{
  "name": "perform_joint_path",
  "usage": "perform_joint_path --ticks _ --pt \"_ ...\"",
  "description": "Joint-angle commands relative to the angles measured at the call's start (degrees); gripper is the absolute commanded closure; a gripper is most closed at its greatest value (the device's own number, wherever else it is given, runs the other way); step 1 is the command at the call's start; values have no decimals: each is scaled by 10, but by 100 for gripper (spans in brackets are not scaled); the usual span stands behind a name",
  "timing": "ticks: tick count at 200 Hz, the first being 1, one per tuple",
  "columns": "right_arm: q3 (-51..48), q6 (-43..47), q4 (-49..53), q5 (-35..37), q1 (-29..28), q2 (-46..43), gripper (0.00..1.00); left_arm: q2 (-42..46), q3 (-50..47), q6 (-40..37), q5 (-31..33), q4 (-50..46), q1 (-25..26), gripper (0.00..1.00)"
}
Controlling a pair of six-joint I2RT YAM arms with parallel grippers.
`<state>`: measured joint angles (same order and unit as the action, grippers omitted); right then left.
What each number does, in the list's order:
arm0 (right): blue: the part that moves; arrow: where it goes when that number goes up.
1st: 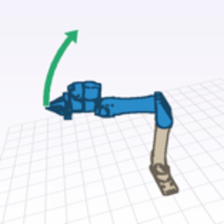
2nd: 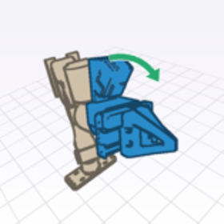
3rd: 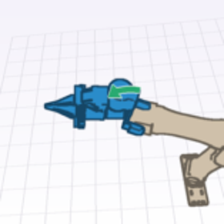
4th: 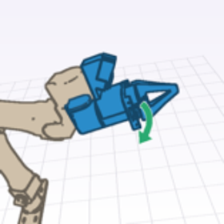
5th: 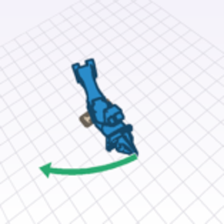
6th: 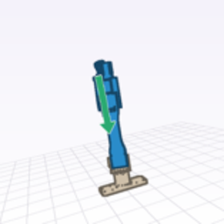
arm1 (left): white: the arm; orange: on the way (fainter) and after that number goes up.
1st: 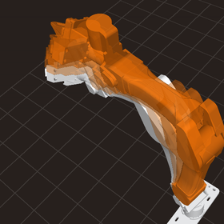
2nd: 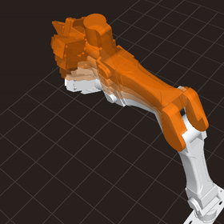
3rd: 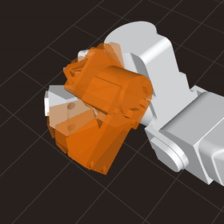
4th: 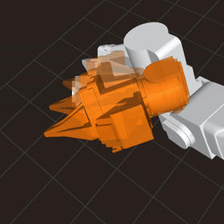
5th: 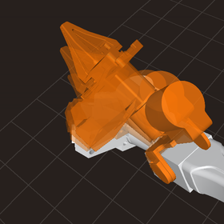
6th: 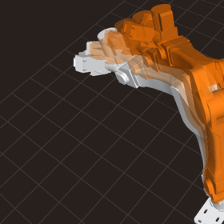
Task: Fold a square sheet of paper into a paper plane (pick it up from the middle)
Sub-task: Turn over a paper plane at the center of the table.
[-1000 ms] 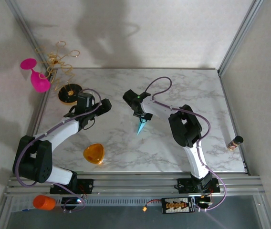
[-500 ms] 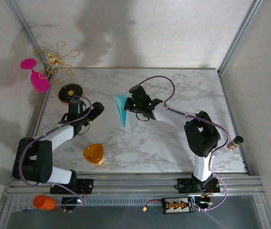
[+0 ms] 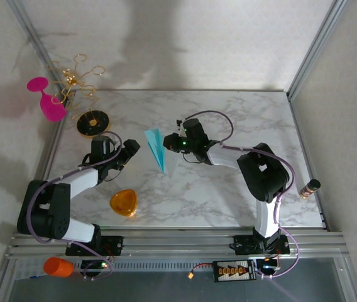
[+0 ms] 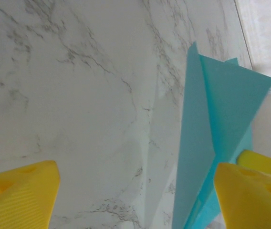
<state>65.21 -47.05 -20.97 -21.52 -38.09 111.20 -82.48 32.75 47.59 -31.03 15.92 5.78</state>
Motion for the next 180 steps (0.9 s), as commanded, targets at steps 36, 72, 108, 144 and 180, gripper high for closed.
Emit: perform_joint_path --ticks 36,72,108,144,180 --pt "-42 -40 -86 -63 16 28 100 -59 12 14 -62 66 34 30" --pt "-54 -52 -99 -74 20 41 100 -93 25 11 -84 95 48 46" --pt "-60 -53 -97 -74 21 45 100 -119 34 5 -86 109 56 58" --pt "-59 -54 -94 -73 22 48 100 -129 40 3 -79 116 62 64" --pt "-58 -53 -91 -74 22 50 100 -137 48 -5 -75 109 65 69"
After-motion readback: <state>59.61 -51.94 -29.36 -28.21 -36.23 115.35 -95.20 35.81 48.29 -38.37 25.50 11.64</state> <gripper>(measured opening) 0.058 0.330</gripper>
